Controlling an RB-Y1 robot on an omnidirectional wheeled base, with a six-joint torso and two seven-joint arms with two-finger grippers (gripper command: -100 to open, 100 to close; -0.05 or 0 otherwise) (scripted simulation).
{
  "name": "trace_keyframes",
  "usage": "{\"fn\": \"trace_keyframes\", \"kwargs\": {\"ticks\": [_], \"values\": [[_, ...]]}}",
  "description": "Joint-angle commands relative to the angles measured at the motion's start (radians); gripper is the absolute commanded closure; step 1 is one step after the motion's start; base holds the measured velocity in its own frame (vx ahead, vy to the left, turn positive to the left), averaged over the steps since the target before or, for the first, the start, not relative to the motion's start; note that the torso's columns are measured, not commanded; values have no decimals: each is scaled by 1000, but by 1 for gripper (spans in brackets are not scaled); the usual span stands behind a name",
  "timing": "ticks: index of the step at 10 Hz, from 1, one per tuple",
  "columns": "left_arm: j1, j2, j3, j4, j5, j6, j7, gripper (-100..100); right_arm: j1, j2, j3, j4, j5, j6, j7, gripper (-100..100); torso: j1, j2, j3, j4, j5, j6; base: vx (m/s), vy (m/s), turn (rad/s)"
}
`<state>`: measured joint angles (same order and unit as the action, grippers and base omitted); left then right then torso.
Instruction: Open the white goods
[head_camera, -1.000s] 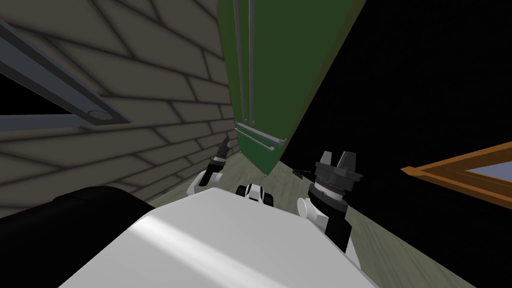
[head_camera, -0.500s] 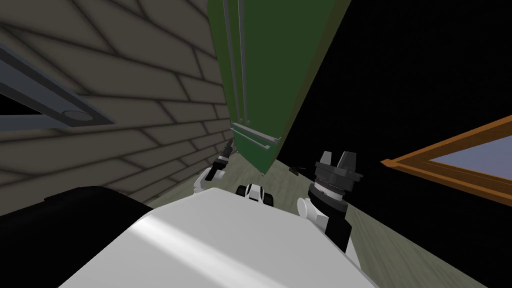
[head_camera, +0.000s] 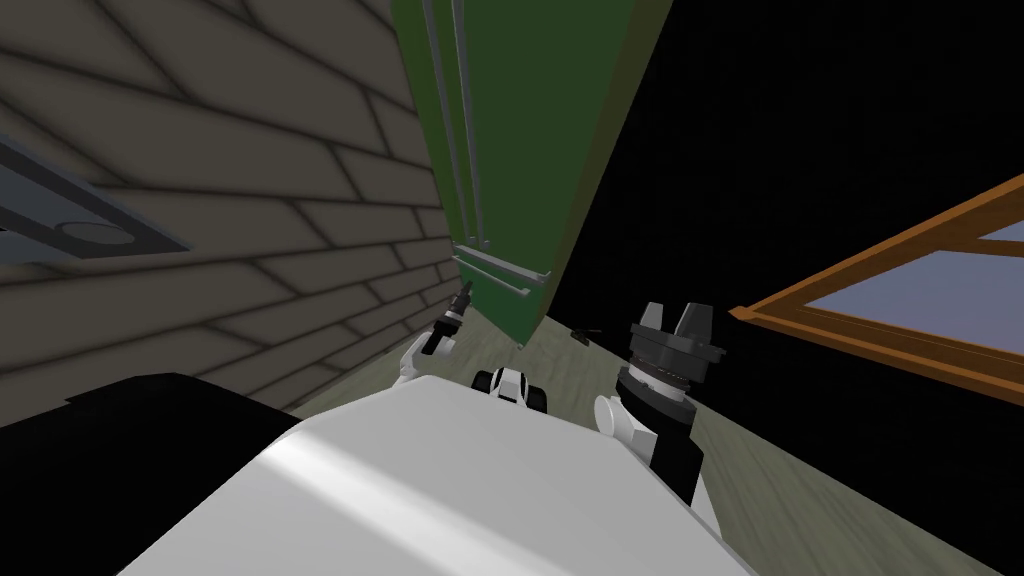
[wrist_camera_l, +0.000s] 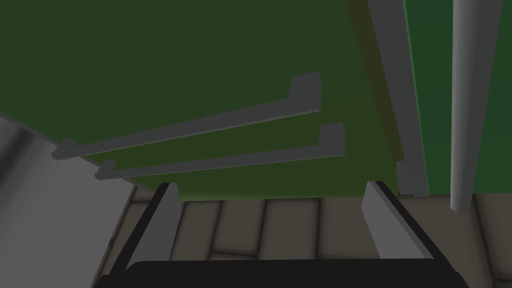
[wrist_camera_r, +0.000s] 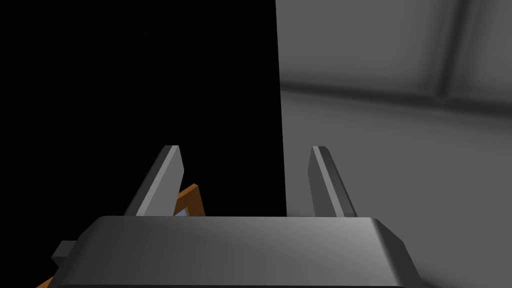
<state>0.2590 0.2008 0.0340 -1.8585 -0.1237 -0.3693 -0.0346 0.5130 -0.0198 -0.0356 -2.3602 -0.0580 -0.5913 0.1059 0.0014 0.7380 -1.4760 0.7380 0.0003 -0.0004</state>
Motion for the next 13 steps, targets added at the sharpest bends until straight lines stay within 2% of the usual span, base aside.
{"fn": "trace_keyframes", "kwargs": {"ticks": [1,2,3,5,6,8,11,12,13], "values": [[-52,9,-4,86,-8,-5,16,-100,0,0,0,0,0,0,0,0,-1,0,0,0,0,1,-11,-60,-120],[-76,13,-8,117,-12,-5,23,-100,0,0,0,0,0,0,0,0,-2,0,0,0,0,0,-23,-78,-136],[-76,13,-8,132,-12,-5,23,-100,0,0,0,0,0,0,0,0,-3,1,0,0,-1,0,-12,-58,-41],[-124,23,-14,203,-21,-5,37,-100,0,0,0,0,0,0,0,0,-1,0,0,0,0,0,-7,-60,-91],[-124,23,-14,213,-21,-5,37,-100,0,0,0,0,0,0,0,0,-2,0,0,0,0,1,-5,-52,-53],[-173,35,-21,280,-29,-5,52,-100,0,0,0,0,0,0,0,0,-1,0,0,0,0,0,0,-57,-106],[-198,42,-24,342,-34,-5,59,-100,0,0,0,0,0,0,0,0,-1,0,0,0,0,1,-2,-48,-54],[-223,48,-27,381,-38,-5,67,-100,0,0,0,0,0,0,0,0,-1,0,0,0,0,0,-16,-47,-93],[-223,48,-27,386,-38,-5,67,-100,0,0,0,0,0,0,0,0,-1,1,0,0,0,1,-7,-37,-46]]}}
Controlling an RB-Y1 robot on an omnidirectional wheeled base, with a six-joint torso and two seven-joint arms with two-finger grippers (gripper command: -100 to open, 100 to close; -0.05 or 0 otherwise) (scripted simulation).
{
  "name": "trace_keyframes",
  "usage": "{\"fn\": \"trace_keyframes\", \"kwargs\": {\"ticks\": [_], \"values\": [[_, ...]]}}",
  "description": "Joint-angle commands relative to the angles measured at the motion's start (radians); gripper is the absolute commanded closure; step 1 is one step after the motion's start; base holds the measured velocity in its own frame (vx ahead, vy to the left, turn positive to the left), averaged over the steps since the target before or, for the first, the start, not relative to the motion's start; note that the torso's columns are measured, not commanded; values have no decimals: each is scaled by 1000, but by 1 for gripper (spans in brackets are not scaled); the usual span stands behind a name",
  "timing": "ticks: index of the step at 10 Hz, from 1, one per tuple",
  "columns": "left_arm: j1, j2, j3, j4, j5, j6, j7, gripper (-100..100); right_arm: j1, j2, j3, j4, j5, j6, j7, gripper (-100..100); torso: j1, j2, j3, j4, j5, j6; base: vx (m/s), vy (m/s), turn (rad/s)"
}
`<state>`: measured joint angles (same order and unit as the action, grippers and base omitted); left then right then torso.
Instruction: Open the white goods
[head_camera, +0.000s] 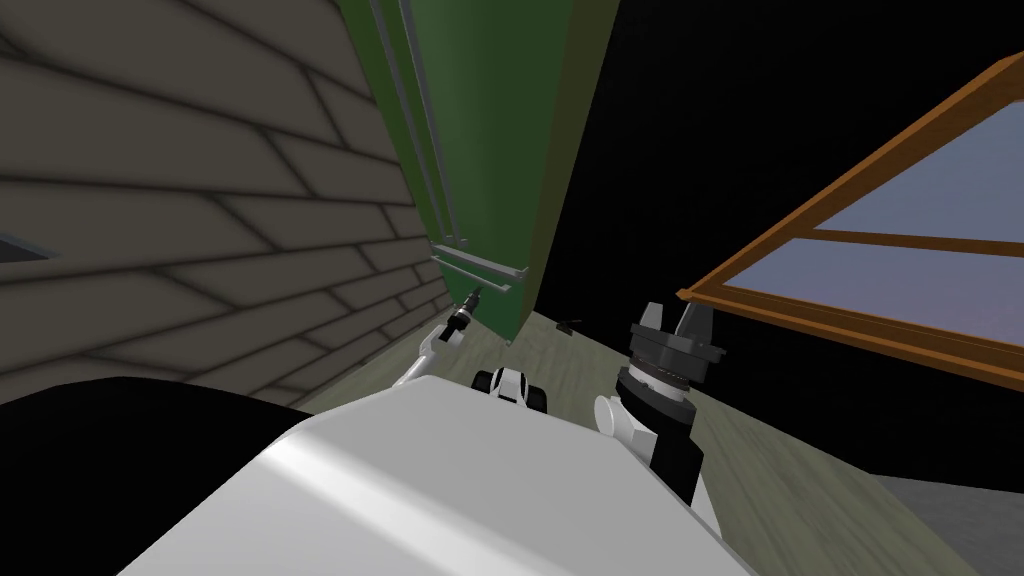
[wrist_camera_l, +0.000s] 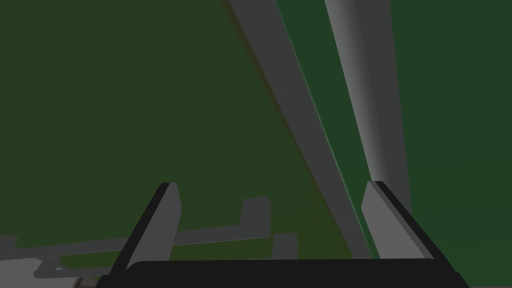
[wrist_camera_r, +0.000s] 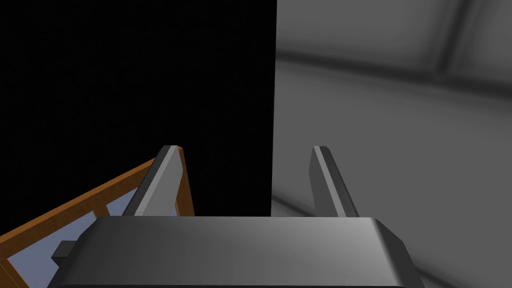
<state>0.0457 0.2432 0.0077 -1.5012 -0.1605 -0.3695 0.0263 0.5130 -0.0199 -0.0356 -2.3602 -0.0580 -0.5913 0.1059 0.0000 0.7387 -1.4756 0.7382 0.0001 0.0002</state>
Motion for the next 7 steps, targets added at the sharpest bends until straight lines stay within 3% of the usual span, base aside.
{"fn": "trace_keyframes", "kwargs": {"ticks": [1,2,4,7], "values": [[-35,14,-4,71,-5,-4,13,-100,0,0,0,0,0,0,0,0,1,-1,0,0,0,0,0,-47,-72],[-35,14,-4,73,-5,-4,13,-100,0,0,0,0,0,0,0,0,0,-1,-1,0,0,0,0,-39,-44],[-84,31,-11,146,-14,-3,28,-100,0,0,0,0,0,0,0,0,0,-1,-1,0,0,0,-3,-55,-116],[-108,41,-14,203,-18,-3,35,-100,0,0,0,0,0,0,0,0,0,-1,-1,0,0,0,2,-51,-45]]}}
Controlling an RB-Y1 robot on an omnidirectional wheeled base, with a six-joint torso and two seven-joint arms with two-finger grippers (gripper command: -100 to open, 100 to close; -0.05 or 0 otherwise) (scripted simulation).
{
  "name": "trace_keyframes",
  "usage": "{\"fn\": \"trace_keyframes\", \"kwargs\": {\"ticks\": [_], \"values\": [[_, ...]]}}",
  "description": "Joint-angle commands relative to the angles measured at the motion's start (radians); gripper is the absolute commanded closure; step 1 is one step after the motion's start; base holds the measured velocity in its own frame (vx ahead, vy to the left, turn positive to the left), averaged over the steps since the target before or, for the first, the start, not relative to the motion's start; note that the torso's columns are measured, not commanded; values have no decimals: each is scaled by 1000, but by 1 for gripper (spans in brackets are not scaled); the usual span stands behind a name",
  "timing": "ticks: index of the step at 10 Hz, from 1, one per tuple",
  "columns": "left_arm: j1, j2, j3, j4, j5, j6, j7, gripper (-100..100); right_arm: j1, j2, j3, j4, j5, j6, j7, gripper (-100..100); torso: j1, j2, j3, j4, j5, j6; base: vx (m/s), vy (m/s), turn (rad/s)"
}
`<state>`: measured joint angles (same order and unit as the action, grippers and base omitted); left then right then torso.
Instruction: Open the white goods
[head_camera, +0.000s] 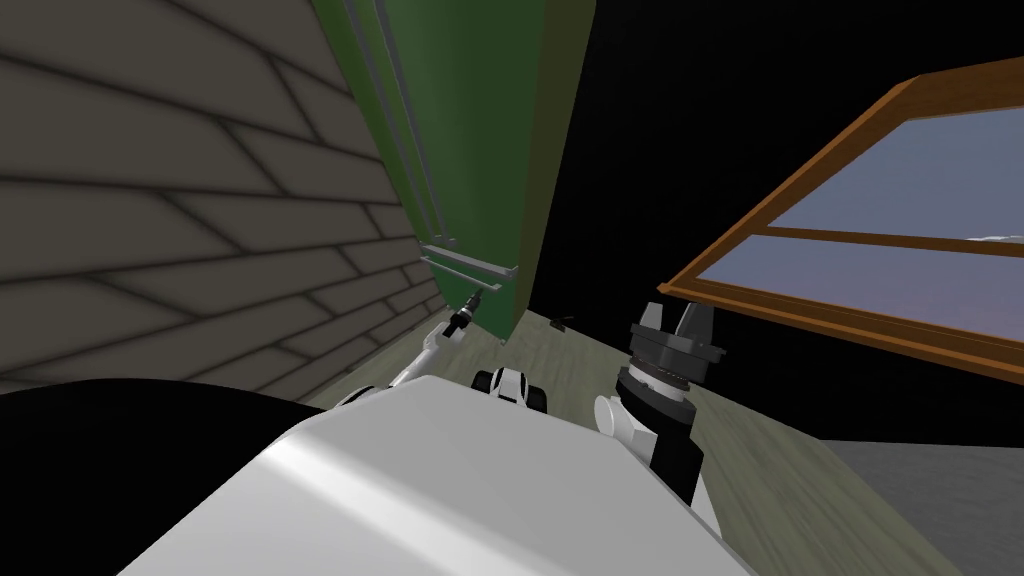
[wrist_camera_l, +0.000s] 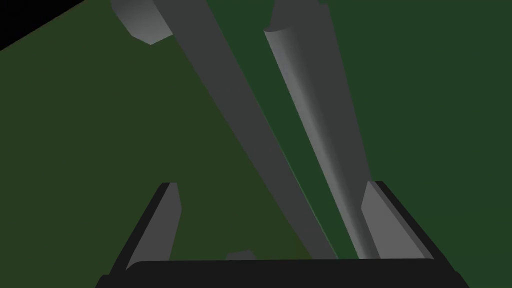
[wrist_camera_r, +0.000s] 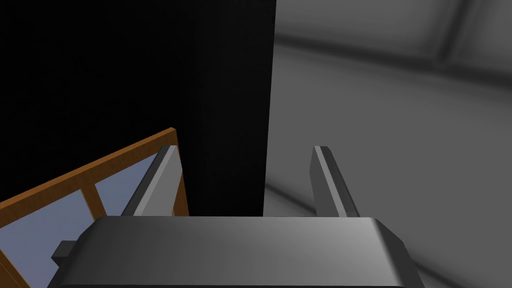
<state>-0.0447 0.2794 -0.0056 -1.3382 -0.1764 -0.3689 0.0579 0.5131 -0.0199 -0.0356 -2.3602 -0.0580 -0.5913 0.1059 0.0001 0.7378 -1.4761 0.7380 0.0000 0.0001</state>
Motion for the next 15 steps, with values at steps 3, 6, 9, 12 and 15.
{"fn": "trace_keyframes", "kwargs": {"ticks": [3,6,9,12,15], "values": [[-85,40,-10,145,-13,-3,23,-100,0,0,0,0,0,0,0,0,-1,0,0,0,0,0,4,-61,-111],[-124,66,-15,227,-20,-2,35,-100,0,0,0,0,0,0,0,0,1,1,1,0,0,-1,-2,-57,-55],[-170,103,-21,306,-28,-2,48,-100,0,0,0,0,0,0,0,0,0,0,0,0,0,0,1,-48,-80],[-204,138,-26,366,-34,-2,58,-100,0,0,0,0,0,0,0,0,0,0,0,0,0,0,5,-45,-59],[-198,128,-25,351,-34,2,54,100,0,0,0,0,0,0,0,0,1,1,0,0,0,0,1,-6,-3]]}}
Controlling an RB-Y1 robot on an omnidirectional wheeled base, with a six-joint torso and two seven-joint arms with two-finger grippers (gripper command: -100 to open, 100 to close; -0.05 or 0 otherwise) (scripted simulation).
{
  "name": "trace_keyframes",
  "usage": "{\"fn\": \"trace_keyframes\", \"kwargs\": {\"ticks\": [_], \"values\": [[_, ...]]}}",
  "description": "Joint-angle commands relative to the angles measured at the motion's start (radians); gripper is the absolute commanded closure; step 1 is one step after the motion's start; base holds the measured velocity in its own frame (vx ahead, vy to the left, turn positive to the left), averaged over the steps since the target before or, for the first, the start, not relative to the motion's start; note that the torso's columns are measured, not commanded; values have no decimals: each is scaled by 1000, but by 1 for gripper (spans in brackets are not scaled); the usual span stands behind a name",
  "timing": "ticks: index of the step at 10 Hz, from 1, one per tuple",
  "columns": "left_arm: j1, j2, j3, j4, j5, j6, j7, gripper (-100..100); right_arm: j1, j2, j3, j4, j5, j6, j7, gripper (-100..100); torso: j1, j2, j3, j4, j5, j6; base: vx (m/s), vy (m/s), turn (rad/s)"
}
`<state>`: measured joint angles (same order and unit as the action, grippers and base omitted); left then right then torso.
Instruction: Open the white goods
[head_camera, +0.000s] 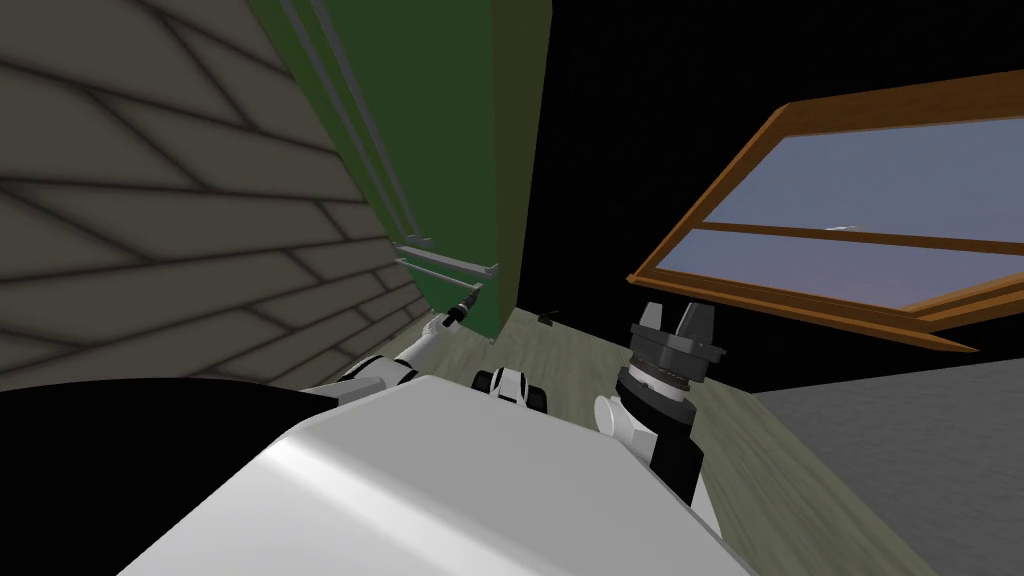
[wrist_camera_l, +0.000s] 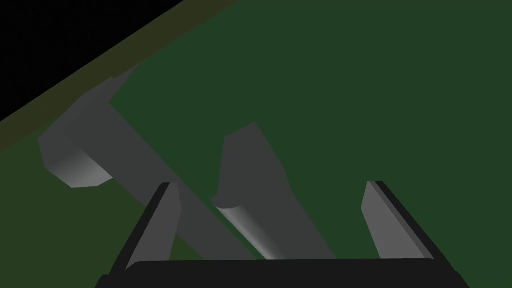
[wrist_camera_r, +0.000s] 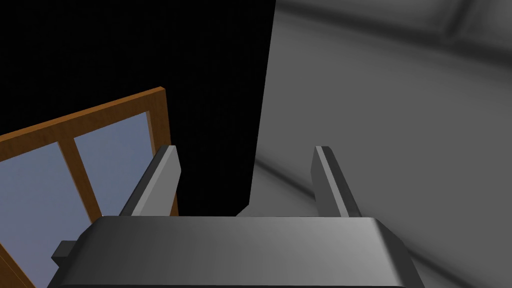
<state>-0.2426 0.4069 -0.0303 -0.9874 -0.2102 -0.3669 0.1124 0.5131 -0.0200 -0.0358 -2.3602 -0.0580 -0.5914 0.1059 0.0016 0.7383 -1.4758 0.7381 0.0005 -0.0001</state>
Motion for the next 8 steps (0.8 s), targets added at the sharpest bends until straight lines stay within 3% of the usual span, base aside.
{"fn": "trace_keyframes", "kwargs": {"ticks": [1,6,7,8], "values": [[1,7,-5,-6,0,3,8,100,0,0,0,0,0,0,0,0,-1,0,0,0,0,0,-92,10,15],[3,19,-15,-19,-1,10,21,100,0,0,0,0,0,0,0,0,-1,1,1,0,0,0,-161,20,21],[-14,29,-17,-16,0,34,28,-100,0,0,0,0,0,0,0,0,-3,-5,-3,-1,-1,0,71,-2,-88],[-18,31,-17,-15,1,40,29,-100,0,0,0,0,0,0,0,0,-4,-12,-7,-3,-1,1,133,-18,-74]]}}
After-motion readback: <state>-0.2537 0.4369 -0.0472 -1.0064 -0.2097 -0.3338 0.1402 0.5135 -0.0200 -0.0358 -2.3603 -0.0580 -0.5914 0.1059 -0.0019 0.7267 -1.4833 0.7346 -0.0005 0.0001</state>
